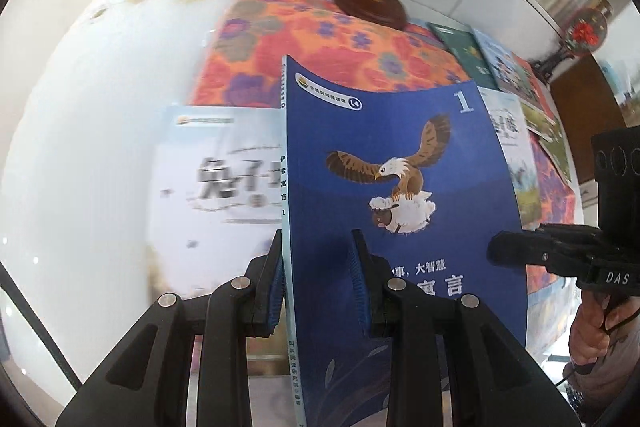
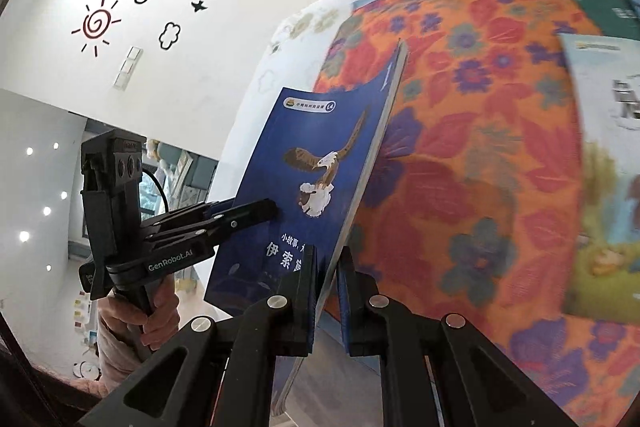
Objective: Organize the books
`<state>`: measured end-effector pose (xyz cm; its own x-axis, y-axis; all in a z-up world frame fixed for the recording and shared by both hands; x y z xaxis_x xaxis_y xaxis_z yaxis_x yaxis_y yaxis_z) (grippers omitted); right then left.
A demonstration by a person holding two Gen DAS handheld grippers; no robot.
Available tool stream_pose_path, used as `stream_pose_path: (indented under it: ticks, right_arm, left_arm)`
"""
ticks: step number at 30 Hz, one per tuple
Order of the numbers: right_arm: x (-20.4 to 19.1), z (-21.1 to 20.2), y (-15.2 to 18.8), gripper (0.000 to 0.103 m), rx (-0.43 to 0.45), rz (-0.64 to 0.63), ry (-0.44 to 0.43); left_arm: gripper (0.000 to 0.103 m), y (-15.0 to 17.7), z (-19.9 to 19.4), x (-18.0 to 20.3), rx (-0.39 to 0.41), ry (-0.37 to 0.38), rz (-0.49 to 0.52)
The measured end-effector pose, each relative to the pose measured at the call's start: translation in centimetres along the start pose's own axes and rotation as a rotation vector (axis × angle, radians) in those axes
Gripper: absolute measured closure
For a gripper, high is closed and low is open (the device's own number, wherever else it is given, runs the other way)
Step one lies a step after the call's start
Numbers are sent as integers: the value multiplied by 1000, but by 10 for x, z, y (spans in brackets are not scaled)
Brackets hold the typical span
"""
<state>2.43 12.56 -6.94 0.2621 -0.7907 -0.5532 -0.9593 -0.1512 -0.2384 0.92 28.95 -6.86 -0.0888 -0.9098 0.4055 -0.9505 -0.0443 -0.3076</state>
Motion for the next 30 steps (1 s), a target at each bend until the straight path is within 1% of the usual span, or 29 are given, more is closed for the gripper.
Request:
stream_pose_path:
  ticks: [5, 11, 22, 25, 28, 30]
  right_arm:
    - [-21, 31, -4, 93, -31, -3, -25]
    - [-34, 51, -9, 93, -53, -15, -32]
    - [-35, 75, -14, 93, -74, 6, -20]
    - [-31, 81, -12, 93, -94, 20, -15]
    - [-27, 88, -7, 93, -119, 30, -2]
    - [-21, 92, -4, 92, -125, 43, 21]
  left_arm:
    - [77, 0, -6, -32, 5, -29, -32]
    - [77, 0, -8, -57, 8, -49, -57]
    - [77, 0, -3, -86, 10, -42, -98]
    - [76, 0, 2, -92, -3, -37, -119]
    - [74, 3, 9, -99, -31, -51, -143]
    - [75, 5, 9, -97, -22, -62, -130]
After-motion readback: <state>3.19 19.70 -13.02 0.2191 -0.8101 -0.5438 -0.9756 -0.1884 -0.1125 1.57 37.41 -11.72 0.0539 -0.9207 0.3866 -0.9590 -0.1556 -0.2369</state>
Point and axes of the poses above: each gripper's, at about its wrist camera, not at the fingertips, and z roughly the way its jaws point, x to its right, y to its underside, the point moved 3 cm from there along z, roughly the way its jaws point, and after that the axes turned 10 degrees about y, right-handed, at the moved point
